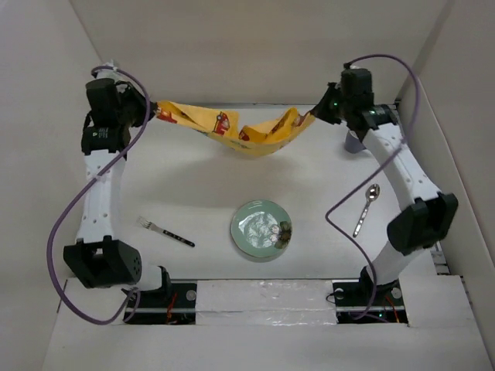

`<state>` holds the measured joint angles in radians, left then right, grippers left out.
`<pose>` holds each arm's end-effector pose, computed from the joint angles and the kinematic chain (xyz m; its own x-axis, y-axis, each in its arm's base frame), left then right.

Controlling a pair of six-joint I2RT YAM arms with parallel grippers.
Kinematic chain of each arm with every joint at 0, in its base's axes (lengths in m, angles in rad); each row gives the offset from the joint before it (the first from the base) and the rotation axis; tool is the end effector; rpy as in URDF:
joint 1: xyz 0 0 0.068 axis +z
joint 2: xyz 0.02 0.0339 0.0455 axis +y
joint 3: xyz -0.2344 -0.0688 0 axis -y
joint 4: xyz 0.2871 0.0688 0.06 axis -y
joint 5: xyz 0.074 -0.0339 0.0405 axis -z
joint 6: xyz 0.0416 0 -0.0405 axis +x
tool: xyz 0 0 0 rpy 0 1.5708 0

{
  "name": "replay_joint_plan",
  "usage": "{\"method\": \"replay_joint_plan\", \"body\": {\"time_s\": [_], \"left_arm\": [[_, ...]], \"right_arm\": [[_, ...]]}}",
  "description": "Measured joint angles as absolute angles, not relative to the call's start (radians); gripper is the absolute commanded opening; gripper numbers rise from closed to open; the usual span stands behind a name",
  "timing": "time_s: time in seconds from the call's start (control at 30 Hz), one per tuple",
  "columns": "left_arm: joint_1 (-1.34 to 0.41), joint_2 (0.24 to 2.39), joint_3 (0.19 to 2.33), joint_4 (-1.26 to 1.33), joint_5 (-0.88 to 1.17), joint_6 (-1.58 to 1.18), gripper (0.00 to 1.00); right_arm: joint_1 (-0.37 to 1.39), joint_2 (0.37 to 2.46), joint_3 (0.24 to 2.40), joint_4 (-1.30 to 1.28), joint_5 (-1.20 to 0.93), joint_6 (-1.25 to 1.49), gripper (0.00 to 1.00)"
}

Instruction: Set the dinner table for one person

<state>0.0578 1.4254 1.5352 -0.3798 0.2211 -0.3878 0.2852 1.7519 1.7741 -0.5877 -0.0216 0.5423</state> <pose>0.3752 0.0126 0.4060 -0.3050 -0.3872 -0.8701 0.0425 0.9072 -0.4186 0.4273 0.1262 0.3485 -0.5946 0.3634 -0.7172 0.0095 0.8951 0.4457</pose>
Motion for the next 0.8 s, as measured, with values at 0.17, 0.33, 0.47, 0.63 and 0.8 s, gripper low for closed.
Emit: {"method": "replay_joint_plan", "body": {"time_s": [0.17, 0.33, 0.47, 0.63, 0.8], "left_arm": [[0.142, 1.359, 1.574, -0.324, 0.342, -0.494, 0.00], [0.141, 1.367, 1.565, -0.314, 0.393, -0.567, 0.00], [0.141, 1.421, 1.567, -0.292, 0.407, -0.603, 0.00], [0.141, 1.603, 1.700, -0.271, 0.426, -0.676, 0.00], [0.146, 1.732, 1.844, -0.202, 0.493, -0.803, 0.00]], "right_arm": [[0.212, 1.490, 1.709, -0.596, -0.097, 0.543, 0.00], [0.162, 1.404, 1.702, -0.612, -0.159, 0.546, 0.00], [0.138, 1.468, 1.738, -0.636, -0.173, 0.548, 0.00], [0.125, 1.715, 2.009, -0.665, -0.173, 0.565, 0.00], [0.105, 1.980, 2.440, -0.719, -0.191, 0.596, 0.00]]}}
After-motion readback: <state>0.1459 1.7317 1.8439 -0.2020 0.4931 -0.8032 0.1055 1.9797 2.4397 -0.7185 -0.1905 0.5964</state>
